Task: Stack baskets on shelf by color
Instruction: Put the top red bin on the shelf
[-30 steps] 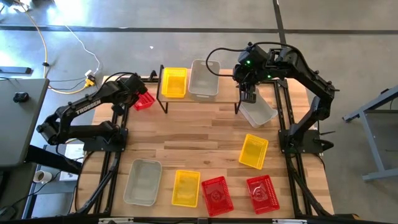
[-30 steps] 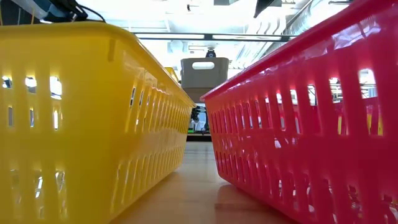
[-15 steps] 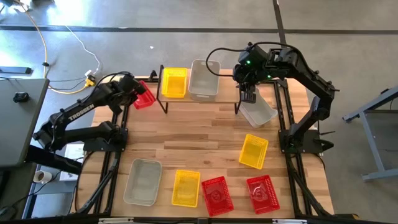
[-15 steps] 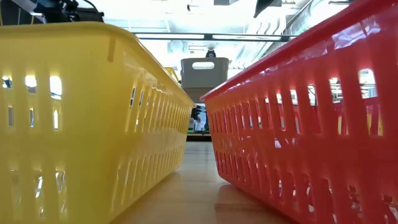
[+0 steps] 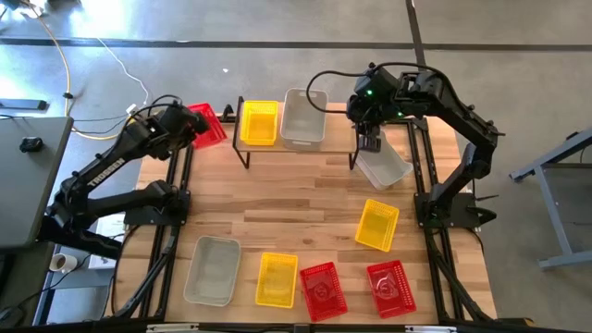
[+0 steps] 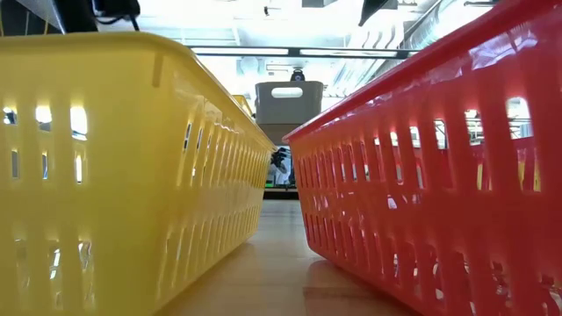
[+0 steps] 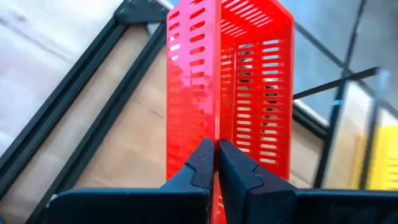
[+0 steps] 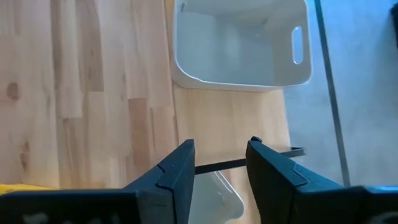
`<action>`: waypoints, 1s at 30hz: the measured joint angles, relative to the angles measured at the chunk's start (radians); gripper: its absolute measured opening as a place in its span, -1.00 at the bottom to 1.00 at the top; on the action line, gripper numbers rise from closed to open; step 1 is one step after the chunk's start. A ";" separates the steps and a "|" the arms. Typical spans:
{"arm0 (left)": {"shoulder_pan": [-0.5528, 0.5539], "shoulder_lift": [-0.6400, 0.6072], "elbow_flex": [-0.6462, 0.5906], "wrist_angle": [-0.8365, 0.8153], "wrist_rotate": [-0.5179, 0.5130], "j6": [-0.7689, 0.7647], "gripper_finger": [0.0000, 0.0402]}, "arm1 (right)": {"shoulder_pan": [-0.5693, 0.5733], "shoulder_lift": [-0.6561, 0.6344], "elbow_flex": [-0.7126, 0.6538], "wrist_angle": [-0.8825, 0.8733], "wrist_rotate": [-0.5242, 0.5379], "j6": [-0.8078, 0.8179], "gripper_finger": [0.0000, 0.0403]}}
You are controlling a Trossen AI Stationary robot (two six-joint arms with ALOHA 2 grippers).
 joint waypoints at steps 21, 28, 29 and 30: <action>0.000 -0.006 0.302 0.032 0.017 0.260 -1.00 | 0.000 0.000 0.000 0.000 -0.003 0.085 -0.35; -0.014 -0.006 0.382 0.033 0.076 0.317 -1.00 | 0.000 0.000 0.000 0.000 -0.005 0.163 -0.35; -0.022 -0.006 0.392 0.033 0.086 0.324 -1.00 | 0.000 0.000 0.000 0.000 -0.005 0.174 -0.35; -0.030 -0.006 0.400 0.033 0.093 0.329 -1.00 | 0.000 0.000 0.000 0.000 -0.005 0.188 -0.35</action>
